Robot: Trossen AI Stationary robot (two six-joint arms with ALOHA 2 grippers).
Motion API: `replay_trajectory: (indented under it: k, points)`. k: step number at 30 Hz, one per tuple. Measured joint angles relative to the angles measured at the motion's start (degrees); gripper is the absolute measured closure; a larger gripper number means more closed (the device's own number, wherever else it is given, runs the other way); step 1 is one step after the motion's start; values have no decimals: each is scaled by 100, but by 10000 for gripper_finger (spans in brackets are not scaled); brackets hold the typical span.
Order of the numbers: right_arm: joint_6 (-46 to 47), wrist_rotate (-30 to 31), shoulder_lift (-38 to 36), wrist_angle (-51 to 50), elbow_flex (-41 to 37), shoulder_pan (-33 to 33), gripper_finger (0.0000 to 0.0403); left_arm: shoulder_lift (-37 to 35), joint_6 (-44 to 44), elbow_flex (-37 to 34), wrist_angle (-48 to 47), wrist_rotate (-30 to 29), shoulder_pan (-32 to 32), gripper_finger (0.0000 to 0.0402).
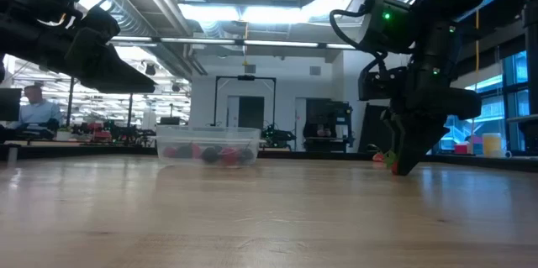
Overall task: Pick and placing Produce into tupperware
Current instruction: Put the bottom strawberry into the transparent container
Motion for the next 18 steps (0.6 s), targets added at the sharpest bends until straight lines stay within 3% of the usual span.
replay_trajectory:
  k: [10, 14, 18]
  points:
    - [-1241, 367, 46, 18, 1421, -46, 311, 0, -2, 0, 0, 0, 0, 202]
    - [-2074, 398, 26, 882, 1902, -48, 307, 0, -2, 0, 0, 0, -1, 202]
    - [-2888, -16, 85, 2196, 1995, -72, 308, 1, -2, 0, -2, 0, -1, 202]
